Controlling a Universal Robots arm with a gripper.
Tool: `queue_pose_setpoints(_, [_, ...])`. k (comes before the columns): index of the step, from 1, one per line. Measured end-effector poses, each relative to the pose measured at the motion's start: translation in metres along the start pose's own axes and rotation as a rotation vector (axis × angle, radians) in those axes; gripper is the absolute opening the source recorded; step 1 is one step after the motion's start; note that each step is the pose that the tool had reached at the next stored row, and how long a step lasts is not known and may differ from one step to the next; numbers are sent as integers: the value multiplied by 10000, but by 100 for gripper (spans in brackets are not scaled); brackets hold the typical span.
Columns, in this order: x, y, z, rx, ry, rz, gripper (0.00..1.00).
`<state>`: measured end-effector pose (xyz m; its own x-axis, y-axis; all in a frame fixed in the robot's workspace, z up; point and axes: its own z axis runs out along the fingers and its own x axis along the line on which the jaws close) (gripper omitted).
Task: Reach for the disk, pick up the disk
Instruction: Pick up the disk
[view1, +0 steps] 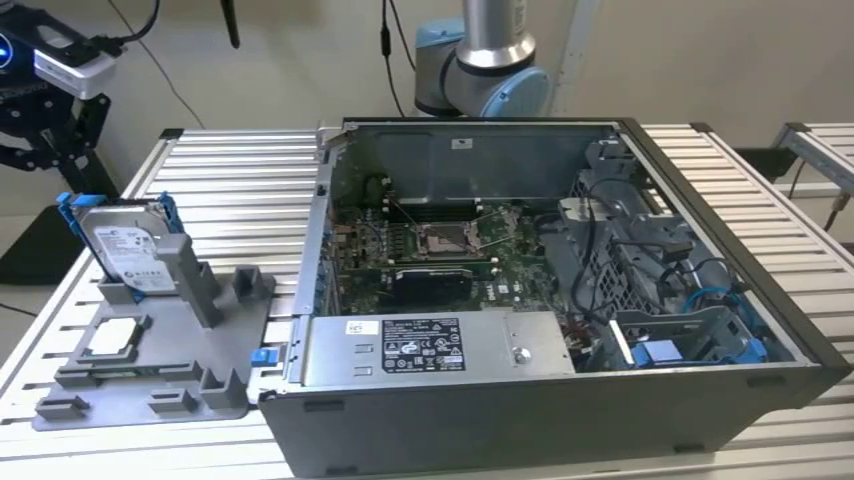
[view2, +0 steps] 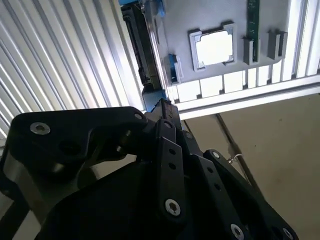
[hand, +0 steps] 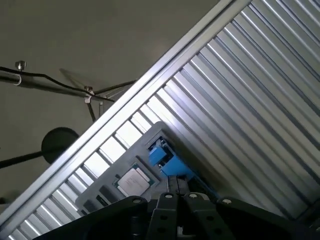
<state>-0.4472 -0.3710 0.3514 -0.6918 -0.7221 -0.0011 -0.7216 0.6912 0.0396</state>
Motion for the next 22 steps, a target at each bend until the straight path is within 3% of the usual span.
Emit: queue_pose_setpoints(22, [0, 0, 0, 66, 92, -3959, 0])
